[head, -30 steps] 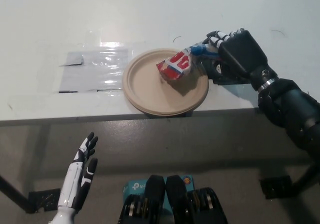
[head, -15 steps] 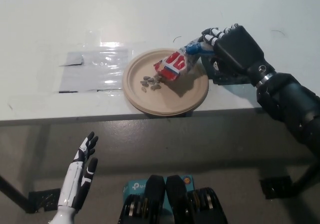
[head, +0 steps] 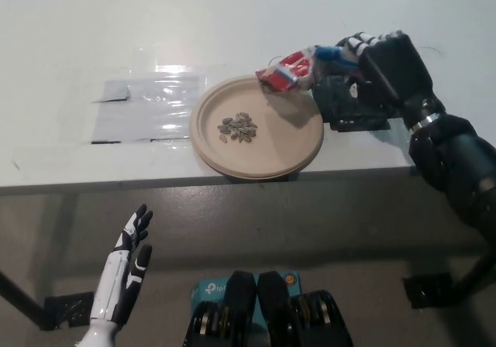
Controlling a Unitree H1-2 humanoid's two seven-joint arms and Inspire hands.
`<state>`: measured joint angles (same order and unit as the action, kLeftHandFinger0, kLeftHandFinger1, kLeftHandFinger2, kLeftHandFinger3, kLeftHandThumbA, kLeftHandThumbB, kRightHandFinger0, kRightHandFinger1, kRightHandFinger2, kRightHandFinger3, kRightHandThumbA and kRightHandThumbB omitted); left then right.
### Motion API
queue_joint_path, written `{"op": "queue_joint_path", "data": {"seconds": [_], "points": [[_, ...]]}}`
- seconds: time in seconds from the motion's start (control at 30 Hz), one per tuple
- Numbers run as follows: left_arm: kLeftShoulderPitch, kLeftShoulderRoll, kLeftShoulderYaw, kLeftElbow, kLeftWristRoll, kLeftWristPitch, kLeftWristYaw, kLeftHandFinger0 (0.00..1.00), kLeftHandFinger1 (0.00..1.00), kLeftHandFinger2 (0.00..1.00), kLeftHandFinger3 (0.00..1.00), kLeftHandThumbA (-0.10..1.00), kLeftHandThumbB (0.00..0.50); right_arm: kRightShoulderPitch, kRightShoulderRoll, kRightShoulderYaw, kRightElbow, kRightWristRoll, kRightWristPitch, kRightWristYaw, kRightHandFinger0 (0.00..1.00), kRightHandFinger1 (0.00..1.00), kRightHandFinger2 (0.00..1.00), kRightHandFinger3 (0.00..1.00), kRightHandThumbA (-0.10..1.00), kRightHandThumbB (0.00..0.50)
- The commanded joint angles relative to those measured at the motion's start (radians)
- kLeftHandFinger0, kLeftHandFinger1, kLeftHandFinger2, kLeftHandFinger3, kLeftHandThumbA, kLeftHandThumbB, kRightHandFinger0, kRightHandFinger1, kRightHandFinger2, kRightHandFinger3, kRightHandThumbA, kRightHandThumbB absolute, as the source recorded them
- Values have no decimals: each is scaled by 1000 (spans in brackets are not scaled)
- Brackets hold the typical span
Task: The robot picks up a small bag of sunflower seeds on the right hand side and take it to the empty plate on the left hand side then pours some sunflower seeds on to the plate.
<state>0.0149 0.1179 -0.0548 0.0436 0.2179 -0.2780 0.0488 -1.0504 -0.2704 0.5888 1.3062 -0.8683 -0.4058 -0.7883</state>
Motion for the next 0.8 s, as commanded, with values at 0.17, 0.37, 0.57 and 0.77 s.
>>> {"op": "queue_joint_path", "data": {"seconds": [0.17, 0.37, 0.57, 0.77], "points": [[-7, 6, 0, -5, -5, -32, -4, 1000, 1000, 1000, 1000, 1000, 83, 8, 3, -102, -4, 127, -64, -48, 0, 215, 721, 526, -100, 137], [-1, 5, 1, -10, -2, -27, -3, 1000, 1000, 1000, 1000, 1000, 73, 24, 3, -155, 13, 166, -64, -48, 0, 261, 762, 608, -100, 158], [2, 3, 2, -4, -8, -34, -1, 1000, 1000, 1000, 1000, 1000, 75, 49, -5, -195, 18, 205, -64, -59, 0, 173, 612, 501, -100, 143], [9, 3, 7, -2, -8, -42, 4, 1000, 1000, 1000, 1000, 1000, 69, 66, -20, -230, 4, 249, -64, -71, 0, 213, 753, 703, -100, 93]]}}
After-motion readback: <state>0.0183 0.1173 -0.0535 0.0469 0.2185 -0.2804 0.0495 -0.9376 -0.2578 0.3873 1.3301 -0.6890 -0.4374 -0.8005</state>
